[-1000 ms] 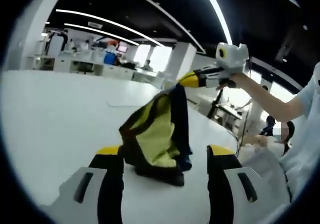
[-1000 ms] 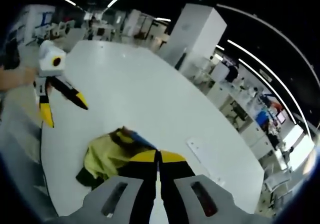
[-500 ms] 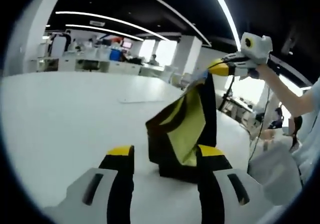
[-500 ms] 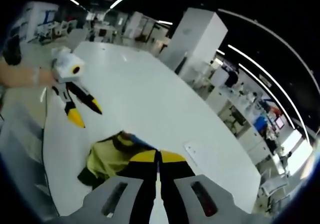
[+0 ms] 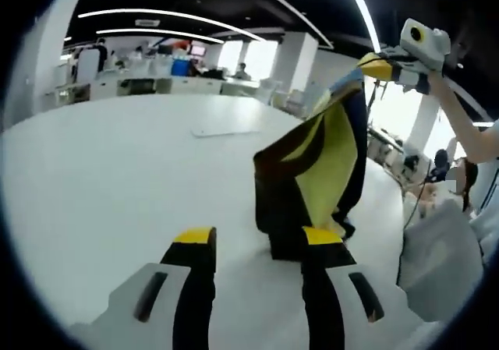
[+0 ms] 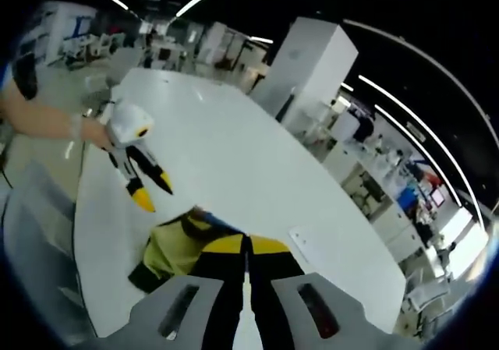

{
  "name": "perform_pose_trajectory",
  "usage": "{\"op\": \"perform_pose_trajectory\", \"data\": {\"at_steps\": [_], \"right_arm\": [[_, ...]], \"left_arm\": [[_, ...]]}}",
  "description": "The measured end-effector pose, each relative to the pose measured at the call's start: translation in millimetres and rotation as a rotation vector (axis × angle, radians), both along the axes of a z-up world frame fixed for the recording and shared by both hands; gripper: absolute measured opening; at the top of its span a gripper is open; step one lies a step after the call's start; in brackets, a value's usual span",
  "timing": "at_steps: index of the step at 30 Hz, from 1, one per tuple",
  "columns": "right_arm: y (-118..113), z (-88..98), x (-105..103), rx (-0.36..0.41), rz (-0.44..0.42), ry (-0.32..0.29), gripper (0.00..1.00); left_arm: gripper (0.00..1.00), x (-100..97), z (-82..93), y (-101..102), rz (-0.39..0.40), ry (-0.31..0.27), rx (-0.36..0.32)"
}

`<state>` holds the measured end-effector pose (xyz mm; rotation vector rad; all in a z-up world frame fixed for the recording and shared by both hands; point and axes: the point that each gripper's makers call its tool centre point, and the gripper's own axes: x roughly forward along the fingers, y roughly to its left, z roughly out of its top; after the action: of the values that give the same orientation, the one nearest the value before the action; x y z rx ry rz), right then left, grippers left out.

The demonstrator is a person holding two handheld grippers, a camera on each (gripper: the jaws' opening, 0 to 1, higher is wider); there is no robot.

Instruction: Fold the garment on the visible template until the final outline fits inside the template.

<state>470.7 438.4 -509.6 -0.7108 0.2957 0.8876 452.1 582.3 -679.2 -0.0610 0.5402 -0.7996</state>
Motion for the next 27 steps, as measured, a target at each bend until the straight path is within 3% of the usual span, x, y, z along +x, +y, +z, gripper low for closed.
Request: {"op": "perform_pose_trajectory", "data": {"at_steps": [5, 11, 13, 15, 19, 24, 27], "right_arm": [[-0.3, 0.9, -3.4, -0.003, 0.003, -0.003, 0.01], [0.5, 3.8, -7.0, -0.004, 0.008, -0.003, 0.01], [0.4, 4.5, -7.0, -0.011, 0.008, -0.006, 0.01], [0.5, 5.1, -7.7, -0.014, 0.009, -0.006, 0.01], [1.1, 7.7, -7.7, -0.014, 0.01, -0.006, 0.01], [-2.5, 11.0, -9.9, -0.027, 0.009, -0.021, 0.01], [-4.9, 11.7, -12.5, -0.019, 0.009, -0.013, 0.01]], "left_arm": [[0.37, 10.1, 0.8, -3.5, -0.067, -0.058, 0.016], [0.33, 18.9, -5.4, -8.5, -0.151, -0.055, 0.035], [0.32, 14.1, -4.6, -17.8, -0.22, -0.044, 0.016], [0.31, 14.2, -6.0, -21.8, -0.239, -0.04, 0.024], [0.29, 14.4, -18.8, -28.5, -0.3, -0.035, 0.097], [0.26, 10.0, -15.6, -38.8, -0.351, -0.041, 0.045], [0.25, 10.9, -17.5, -41.5, -0.355, -0.049, 0.051]]}}
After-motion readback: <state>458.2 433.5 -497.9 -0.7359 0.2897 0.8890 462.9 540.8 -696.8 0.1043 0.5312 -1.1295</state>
